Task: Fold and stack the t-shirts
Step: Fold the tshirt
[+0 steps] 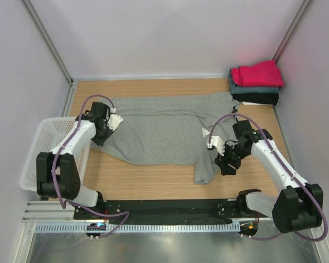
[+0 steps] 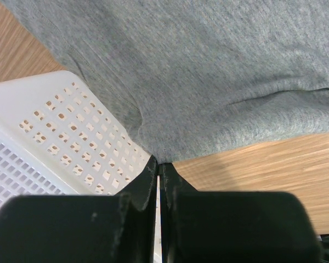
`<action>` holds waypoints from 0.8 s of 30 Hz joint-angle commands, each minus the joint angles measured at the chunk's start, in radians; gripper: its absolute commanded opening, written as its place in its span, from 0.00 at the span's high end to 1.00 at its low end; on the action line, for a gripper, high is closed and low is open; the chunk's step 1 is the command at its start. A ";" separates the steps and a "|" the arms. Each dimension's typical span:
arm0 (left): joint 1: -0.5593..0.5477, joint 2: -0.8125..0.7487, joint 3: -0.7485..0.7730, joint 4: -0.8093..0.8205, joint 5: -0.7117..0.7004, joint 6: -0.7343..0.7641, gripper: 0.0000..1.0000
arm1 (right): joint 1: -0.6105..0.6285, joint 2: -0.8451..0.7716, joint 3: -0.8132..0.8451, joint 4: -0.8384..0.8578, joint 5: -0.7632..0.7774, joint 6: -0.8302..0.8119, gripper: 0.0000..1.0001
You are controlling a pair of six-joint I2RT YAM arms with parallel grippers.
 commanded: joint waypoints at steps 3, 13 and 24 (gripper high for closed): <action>0.004 -0.030 -0.004 0.017 0.018 -0.008 1.00 | 0.005 0.094 -0.009 -0.136 -0.123 -0.081 0.39; 0.004 -0.032 -0.041 0.033 0.004 -0.012 1.00 | 0.005 0.322 0.045 -0.152 -0.201 -0.161 0.37; 0.004 -0.020 -0.058 0.050 -0.002 -0.014 1.00 | 0.008 0.461 0.080 -0.093 -0.243 -0.142 0.37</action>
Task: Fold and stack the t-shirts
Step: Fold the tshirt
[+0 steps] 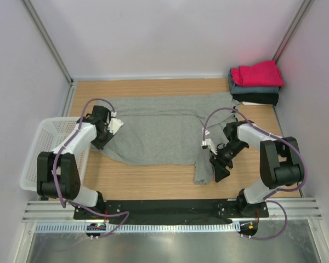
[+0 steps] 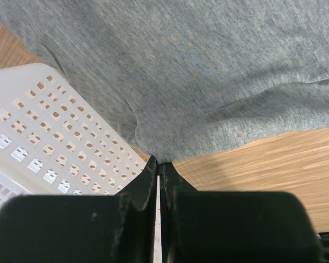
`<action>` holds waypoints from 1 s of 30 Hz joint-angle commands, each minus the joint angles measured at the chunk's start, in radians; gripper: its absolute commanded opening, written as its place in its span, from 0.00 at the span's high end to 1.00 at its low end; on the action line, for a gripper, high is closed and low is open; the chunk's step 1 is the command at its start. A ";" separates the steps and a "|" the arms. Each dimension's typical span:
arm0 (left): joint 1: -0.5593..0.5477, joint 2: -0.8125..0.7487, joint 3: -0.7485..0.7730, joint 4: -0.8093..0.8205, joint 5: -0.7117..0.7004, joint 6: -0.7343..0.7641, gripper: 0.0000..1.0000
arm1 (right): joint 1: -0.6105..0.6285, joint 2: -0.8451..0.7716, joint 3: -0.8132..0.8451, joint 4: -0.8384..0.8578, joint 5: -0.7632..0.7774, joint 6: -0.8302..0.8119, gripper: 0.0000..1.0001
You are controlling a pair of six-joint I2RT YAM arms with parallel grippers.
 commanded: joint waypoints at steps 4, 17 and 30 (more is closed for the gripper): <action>0.006 -0.016 -0.005 0.041 0.007 -0.012 1.00 | 0.007 0.054 0.061 0.027 -0.037 0.003 0.37; 0.006 -0.013 -0.012 0.050 0.000 -0.009 1.00 | 0.013 0.178 0.142 0.015 -0.021 0.025 0.37; 0.006 -0.008 0.001 0.046 -0.004 -0.015 1.00 | 0.039 0.251 0.168 -0.088 -0.012 -0.051 0.45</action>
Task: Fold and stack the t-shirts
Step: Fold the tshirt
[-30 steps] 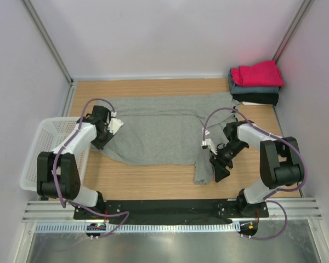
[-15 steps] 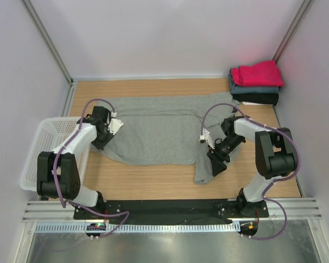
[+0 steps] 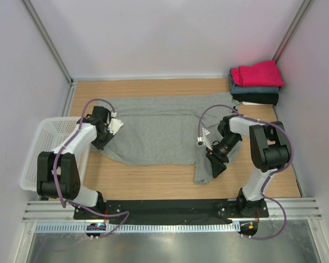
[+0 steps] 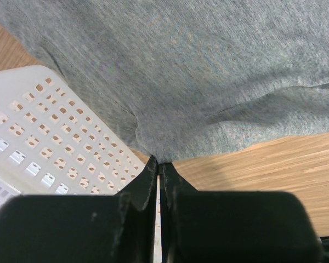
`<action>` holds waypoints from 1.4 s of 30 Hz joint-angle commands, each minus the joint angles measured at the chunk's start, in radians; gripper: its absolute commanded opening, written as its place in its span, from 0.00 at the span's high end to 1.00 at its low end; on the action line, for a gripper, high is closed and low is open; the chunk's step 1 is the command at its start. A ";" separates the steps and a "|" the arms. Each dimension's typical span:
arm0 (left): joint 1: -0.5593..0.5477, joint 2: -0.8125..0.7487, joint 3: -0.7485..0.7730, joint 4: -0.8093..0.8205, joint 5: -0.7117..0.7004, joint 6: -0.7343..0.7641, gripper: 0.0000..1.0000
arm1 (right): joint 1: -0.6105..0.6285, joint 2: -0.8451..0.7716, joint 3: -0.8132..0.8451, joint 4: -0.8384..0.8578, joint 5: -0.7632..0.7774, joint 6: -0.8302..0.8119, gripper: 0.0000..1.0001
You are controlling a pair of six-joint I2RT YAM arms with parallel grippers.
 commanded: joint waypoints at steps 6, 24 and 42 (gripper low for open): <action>0.006 -0.004 0.016 0.020 -0.005 -0.016 1.00 | 0.030 0.071 0.053 -0.058 -0.026 -0.046 0.47; 0.007 -0.019 -0.001 0.027 -0.020 -0.007 1.00 | 0.079 0.142 0.109 -0.007 0.001 0.019 0.71; 0.007 -0.039 0.034 0.027 0.001 0.003 1.00 | 0.079 -0.165 0.161 -0.087 0.095 0.082 0.99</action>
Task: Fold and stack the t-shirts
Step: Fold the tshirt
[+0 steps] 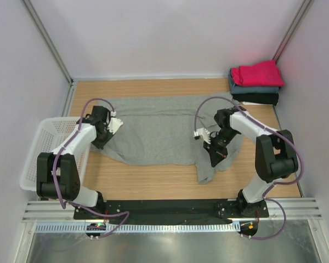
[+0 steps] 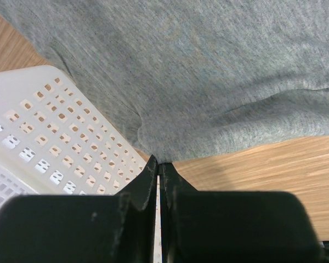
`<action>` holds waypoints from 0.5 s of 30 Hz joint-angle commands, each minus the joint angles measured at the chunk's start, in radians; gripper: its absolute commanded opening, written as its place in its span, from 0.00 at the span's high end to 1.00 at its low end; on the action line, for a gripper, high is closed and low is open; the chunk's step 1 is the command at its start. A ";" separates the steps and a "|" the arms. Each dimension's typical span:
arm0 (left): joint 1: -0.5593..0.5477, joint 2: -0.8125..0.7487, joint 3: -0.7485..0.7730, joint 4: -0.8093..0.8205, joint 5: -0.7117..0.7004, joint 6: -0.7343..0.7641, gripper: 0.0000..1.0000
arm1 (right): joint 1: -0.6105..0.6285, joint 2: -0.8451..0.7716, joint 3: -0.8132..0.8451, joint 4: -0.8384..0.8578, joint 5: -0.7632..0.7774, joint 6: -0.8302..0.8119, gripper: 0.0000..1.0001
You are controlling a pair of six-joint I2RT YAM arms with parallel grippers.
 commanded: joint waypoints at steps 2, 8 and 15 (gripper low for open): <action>0.005 -0.035 0.044 0.012 0.016 -0.001 1.00 | -0.001 -0.121 0.091 -0.093 0.041 0.037 0.99; 0.005 -0.075 0.048 0.030 0.025 -0.001 1.00 | -0.008 -0.181 0.177 -0.117 0.076 0.075 0.99; 0.005 -0.115 0.083 0.054 0.017 -0.007 1.00 | -0.047 -0.187 0.255 -0.099 0.078 0.144 0.99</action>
